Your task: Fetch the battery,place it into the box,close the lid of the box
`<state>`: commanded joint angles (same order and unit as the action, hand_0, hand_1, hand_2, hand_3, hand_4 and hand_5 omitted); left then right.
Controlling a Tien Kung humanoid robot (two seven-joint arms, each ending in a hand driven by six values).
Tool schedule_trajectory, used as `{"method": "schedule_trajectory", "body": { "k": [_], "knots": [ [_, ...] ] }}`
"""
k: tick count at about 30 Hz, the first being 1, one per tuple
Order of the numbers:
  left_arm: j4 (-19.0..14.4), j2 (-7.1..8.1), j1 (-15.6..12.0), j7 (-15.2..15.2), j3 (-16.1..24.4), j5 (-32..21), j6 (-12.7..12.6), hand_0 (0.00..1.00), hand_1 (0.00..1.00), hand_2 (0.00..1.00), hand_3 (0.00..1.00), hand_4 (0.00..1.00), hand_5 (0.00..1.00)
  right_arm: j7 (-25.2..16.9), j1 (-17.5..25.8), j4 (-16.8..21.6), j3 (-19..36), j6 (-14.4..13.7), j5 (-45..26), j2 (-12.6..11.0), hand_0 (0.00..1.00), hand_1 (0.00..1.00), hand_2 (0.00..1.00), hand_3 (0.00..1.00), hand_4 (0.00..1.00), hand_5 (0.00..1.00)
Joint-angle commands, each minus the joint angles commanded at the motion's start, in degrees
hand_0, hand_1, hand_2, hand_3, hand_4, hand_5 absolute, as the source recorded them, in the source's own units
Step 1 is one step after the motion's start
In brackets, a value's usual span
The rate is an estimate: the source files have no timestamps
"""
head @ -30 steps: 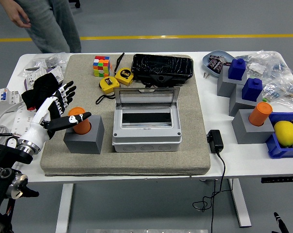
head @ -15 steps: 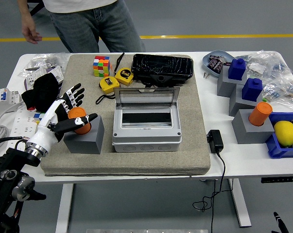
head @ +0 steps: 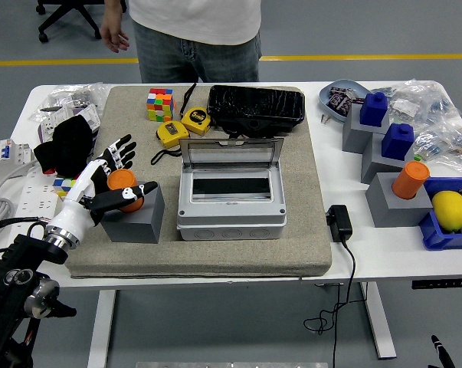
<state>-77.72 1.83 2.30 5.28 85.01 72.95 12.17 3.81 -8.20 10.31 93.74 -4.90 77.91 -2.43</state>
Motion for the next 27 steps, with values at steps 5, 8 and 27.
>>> {"method": "schedule_trajectory", "body": {
  "k": [5,8,27],
  "knots": [
    [0.0,-0.02,-0.12,0.1,-0.47,0.1,-0.61,0.985,0.998,0.998,0.983,0.998,0.002,0.0,0.03,0.0,-0.02,0.01,0.08,-0.02,0.811,0.721,0.728,0.778,0.998,0.998],
    [0.09,-0.05,-0.17,0.26,-0.78,0.17,-1.2,0.967,0.998,0.998,0.967,0.998,0.002,0.0,0.08,0.0,-0.02,0.03,0.12,0.01,0.811,0.721,0.728,0.779,0.998,0.998],
    [0.44,-0.02,-0.5,3.17,-4.42,-0.74,-7.79,0.901,0.923,0.912,0.875,0.998,0.002,-0.03,0.09,0.0,0.26,0.01,0.14,0.05,0.811,0.721,0.728,0.779,0.998,0.998]
  ]
}}
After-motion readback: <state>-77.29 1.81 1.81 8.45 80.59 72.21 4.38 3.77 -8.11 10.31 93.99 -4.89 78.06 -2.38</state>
